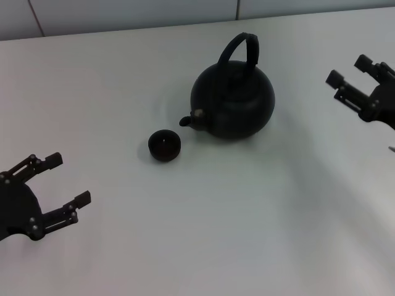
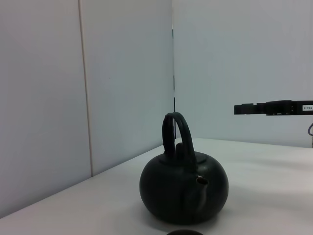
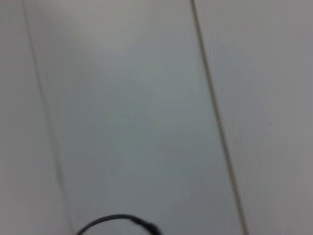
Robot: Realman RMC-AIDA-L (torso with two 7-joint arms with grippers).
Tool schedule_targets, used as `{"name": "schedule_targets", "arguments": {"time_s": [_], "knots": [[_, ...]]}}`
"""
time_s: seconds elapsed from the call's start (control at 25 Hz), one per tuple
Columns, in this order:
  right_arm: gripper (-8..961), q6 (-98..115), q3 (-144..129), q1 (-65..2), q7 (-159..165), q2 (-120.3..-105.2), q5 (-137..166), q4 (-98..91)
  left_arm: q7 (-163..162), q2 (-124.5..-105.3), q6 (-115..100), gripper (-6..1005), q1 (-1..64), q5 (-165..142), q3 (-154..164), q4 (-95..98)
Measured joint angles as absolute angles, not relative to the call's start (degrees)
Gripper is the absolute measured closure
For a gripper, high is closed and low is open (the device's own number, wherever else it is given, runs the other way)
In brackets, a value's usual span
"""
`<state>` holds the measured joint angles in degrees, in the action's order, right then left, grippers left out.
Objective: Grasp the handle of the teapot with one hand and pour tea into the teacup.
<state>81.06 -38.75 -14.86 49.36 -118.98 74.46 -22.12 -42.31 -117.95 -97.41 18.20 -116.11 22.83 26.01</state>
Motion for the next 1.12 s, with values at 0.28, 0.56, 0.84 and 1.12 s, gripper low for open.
{"name": "schedule_targets", "arguments": {"time_s": [0.28,0.56,0.84,1.12], "knots": [[168,90.81,-38.64,-15.94,57.00,-114.19,90.35,-26.98,-43.91,-117.40,-98.80,136,19.46,-116.53,23.53,26.25],[169,94.82,-38.50,-23.64,66.14,-109.66,111.04,-31.95,-52.95,-112.69,-98.99,136,25.15,-117.19,31.27,26.81],[169,96.74,-38.80,-29.33,70.56,-108.36,120.29,-33.44,-59.06,-110.96,-99.43,136,27.51,-117.84,35.40,28.23],[168,97.41,-39.11,-29.90,71.10,-109.39,121.90,-35.76,-60.00,-111.30,-98.68,136,27.99,-118.75,36.00,28.96]]}}
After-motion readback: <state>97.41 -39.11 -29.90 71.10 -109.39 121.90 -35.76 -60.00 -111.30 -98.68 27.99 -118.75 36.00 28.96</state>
